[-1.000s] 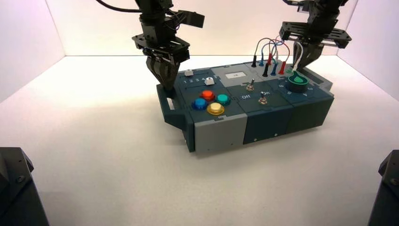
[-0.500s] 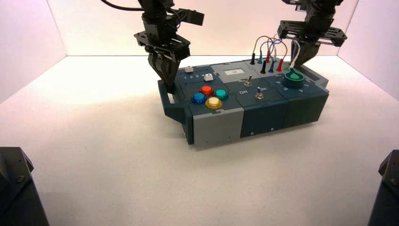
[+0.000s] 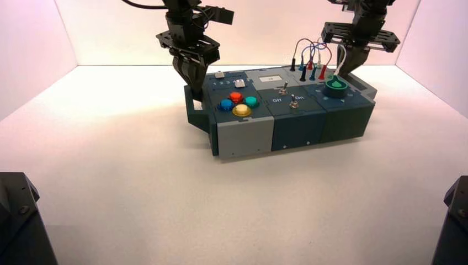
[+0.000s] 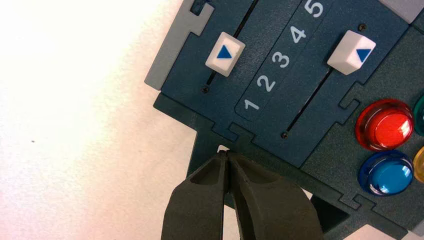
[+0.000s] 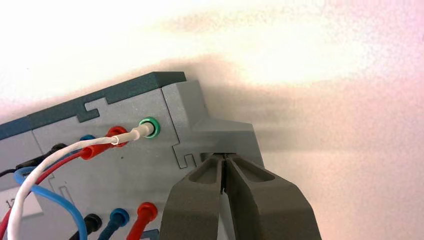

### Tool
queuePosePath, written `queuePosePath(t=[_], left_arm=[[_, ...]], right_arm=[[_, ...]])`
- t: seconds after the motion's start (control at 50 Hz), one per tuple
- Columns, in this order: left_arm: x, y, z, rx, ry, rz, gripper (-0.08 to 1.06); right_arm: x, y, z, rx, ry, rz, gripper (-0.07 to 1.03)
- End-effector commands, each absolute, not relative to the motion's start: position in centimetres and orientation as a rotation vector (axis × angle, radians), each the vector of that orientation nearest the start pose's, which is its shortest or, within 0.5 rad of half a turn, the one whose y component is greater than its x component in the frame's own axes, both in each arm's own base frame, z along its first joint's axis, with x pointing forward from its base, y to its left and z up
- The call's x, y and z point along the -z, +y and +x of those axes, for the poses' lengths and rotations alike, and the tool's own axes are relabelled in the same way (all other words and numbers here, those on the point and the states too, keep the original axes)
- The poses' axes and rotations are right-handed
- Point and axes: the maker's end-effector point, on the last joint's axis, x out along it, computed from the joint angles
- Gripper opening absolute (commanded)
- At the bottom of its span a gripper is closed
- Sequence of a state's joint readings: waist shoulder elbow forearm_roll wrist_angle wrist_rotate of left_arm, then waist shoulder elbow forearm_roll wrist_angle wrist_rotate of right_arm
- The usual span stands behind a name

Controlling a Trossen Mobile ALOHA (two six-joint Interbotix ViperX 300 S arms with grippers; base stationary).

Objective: Move the box away.

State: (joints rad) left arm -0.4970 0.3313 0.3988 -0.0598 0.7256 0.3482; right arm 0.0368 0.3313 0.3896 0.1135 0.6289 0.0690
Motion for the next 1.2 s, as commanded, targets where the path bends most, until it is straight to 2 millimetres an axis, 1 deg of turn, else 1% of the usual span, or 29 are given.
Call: queuePosePath(t=[0.02,0.32,0.38,0.52,0.6,0.68,0.76,0.92,1.0,1.2], left_arm=[[-1.6,-18.2,36.3,0.619,1.350,0.559,-0.03],[-0.7,-17.7,38.0,0.600,1.355,0.558,-0.03],[-0.7,-17.7,38.0,0.600,1.360,0.558,-0.03],[-0.5,-17.5,37.2,0.605,1.386,0.563,-0.03],[-1.1,-17.5,36.8,0.609,1.381,0.565,-0.03],[-1.8,-17.6,36.4,0.612,1.367,0.564,-0.03],[-2.9,-17.7,36.1,0.613,1.347,0.562,-0.03],[-4.8,-18.2,35.8,0.617,1.305,0.555,-0.03],[-5.7,-18.6,35.8,0.620,1.281,0.553,-0.03],[-7.5,-18.9,36.2,0.624,1.236,0.554,-0.03]], right_arm=[[-1.1,2.7,42.3,0.020,1.367,0.151,-0.02],[-0.9,3.2,44.0,0.009,1.377,0.145,-0.02],[-0.8,3.3,43.9,0.006,1.388,0.142,-0.02],[-0.6,4.0,42.7,-0.006,1.418,0.130,-0.02],[-0.9,4.1,42.1,-0.007,1.420,0.128,-0.02],[-1.5,4.0,41.6,-0.008,1.413,0.129,-0.02],[-2.6,3.9,41.3,-0.010,1.397,0.124,-0.02],[-4.6,3.9,41.4,-0.015,1.351,0.124,-0.02],[-6.0,3.9,41.6,-0.017,1.317,0.126,-0.02],[-8.0,3.9,41.7,-0.023,1.271,0.125,-0.02]])
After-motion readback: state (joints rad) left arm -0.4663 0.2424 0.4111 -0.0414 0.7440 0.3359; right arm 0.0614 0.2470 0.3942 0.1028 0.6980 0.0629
